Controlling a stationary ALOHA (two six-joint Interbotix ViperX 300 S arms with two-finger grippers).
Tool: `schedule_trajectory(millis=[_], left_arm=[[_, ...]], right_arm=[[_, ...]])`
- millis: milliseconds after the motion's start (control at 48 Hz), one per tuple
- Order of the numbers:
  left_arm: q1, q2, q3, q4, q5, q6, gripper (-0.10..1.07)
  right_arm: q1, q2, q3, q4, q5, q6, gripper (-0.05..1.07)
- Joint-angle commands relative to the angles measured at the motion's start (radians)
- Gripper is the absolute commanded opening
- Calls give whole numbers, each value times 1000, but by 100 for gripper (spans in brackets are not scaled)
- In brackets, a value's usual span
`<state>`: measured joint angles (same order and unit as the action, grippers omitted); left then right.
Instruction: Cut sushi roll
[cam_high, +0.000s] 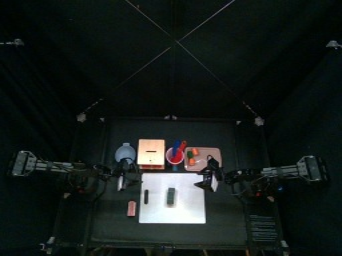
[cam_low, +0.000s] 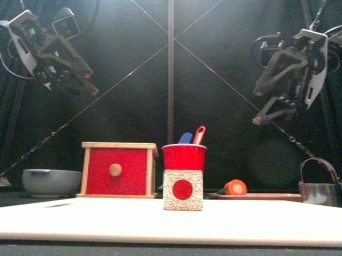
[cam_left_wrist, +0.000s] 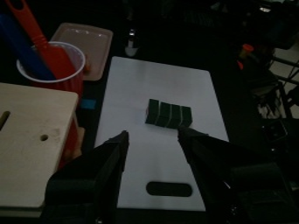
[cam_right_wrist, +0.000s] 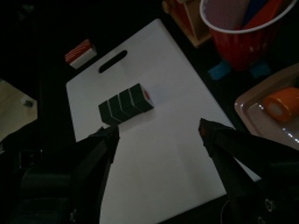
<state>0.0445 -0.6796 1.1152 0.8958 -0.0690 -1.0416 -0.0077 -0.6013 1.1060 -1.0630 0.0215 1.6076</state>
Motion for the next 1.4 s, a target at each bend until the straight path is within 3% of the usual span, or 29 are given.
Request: schedule_trajectory(millis=[0,146,354,500,708,854,958,1125,1188,1375], left_arm=[[6,0,-12,3,-9,9,85],[8,0,-15,0,-11,23,85],[11,0,-20,-2,-12,25,85],[9,0,-15,-2,-12,26,85],[11,0,-15,-2,-12,28,85],[11,0,-15,-2,-12,28,85],[11,0,-18,-2,-17,26,85],[11,0,-15,-3,-23,26,85],[11,0,-15,-5,-23,26,85],[11,0,-12,-9,-23,26,85]], right_arm=[[0,-5,-12,6,-3,0,102],[-6,-9,-34,23,-3,2,102],[-52,-5,-94,137,3,-2,102],[-58,9,-172,87,43,-3,102],[-57,20,-276,-43,198,-6,101],[-120,46,-270,-43,222,-15,101],[-143,103,-299,17,236,-44,101],[-61,209,-382,69,371,-298,101],[-55,222,-423,181,430,-394,101],[-74,206,-525,580,635,-871,101]])
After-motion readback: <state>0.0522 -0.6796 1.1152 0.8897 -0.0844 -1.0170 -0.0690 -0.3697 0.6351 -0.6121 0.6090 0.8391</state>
